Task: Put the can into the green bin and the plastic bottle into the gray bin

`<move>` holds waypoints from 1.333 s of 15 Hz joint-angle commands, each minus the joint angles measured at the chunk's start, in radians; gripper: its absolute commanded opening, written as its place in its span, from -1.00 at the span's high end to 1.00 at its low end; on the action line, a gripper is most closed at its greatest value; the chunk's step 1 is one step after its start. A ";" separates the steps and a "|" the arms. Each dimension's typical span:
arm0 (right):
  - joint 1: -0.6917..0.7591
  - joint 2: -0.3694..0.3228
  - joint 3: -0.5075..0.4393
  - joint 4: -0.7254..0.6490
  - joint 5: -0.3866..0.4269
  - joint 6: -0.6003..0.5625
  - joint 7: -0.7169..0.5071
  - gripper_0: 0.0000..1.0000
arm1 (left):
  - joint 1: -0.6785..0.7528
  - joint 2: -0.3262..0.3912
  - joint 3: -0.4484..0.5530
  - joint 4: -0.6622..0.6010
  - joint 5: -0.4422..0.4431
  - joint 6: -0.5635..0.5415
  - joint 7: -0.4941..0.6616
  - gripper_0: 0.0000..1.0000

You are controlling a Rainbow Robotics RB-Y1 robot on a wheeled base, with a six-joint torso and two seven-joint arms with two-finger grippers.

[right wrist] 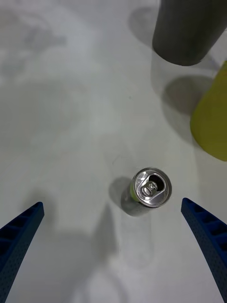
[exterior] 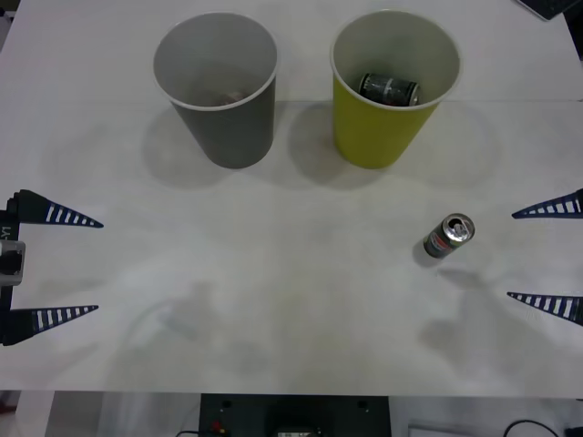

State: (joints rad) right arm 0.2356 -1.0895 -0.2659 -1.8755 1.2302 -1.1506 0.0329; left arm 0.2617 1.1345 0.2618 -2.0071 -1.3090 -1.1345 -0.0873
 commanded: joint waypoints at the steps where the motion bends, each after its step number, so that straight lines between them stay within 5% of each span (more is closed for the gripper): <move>1: -0.071 0.039 -0.001 0.125 -0.034 -0.098 0.096 -1.00 | 0.000 0.000 0.000 0.000 0.000 0.000 0.000 -1.00; 7: -0.193 0.115 -0.001 0.377 -0.052 -0.216 0.211 -1.00 | 0.000 0.000 0.000 0.000 0.000 0.000 0.000 -1.00; 20: -0.309 0.356 -0.001 0.725 -0.077 -0.245 0.283 -1.00 | 0.000 0.000 0.000 0.000 0.000 0.000 0.000 -1.00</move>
State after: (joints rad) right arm -0.0659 -0.7497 -0.2668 -1.1682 1.1540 -1.3959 0.3107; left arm 0.2618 1.1345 0.2618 -2.0071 -1.3090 -1.1345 -0.0873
